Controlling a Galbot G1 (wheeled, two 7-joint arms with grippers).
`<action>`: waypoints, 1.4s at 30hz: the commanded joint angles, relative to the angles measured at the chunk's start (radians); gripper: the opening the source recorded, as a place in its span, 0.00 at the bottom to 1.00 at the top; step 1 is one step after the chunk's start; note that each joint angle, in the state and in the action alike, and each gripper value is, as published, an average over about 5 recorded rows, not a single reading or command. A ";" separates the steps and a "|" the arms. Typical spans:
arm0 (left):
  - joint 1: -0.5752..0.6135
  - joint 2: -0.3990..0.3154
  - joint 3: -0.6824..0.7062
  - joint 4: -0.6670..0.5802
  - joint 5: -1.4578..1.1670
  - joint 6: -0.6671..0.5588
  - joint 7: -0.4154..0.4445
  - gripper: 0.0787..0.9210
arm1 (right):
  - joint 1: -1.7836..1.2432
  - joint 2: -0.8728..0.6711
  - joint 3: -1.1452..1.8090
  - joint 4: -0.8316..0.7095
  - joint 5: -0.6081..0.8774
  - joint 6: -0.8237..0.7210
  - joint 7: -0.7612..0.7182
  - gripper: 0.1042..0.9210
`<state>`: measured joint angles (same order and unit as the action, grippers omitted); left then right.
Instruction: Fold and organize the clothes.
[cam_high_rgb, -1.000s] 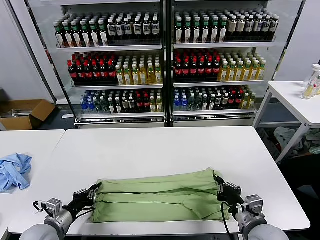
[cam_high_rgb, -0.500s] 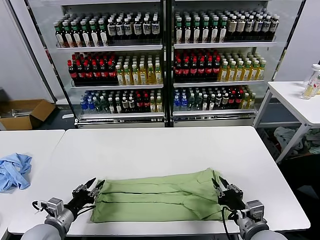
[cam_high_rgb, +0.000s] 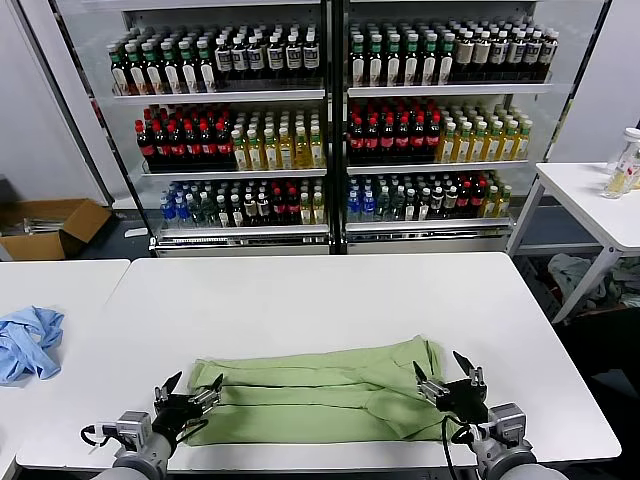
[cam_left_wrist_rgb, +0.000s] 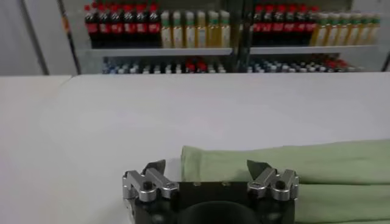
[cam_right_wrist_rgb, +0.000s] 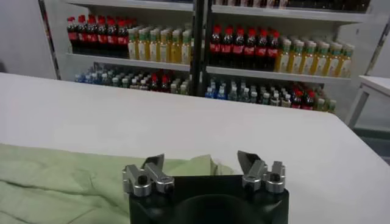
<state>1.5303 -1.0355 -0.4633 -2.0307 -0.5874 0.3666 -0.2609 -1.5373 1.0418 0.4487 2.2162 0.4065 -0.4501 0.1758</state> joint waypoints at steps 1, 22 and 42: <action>-0.009 -0.074 0.032 -0.007 -0.035 0.036 -0.184 0.88 | -0.003 0.003 -0.004 -0.002 -0.026 0.001 0.000 0.88; -0.007 -0.094 0.053 -0.015 -0.072 0.062 -0.201 0.21 | -0.001 0.018 -0.015 -0.006 -0.049 0.004 0.000 0.88; -0.032 0.109 -0.362 0.012 0.345 0.210 -0.198 0.02 | 0.017 0.008 -0.010 0.008 -0.053 0.005 0.001 0.88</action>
<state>1.4979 -1.0193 -0.6186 -2.0647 -0.4056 0.5109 -0.4543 -1.5212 1.0504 0.4381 2.2240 0.3535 -0.4450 0.1766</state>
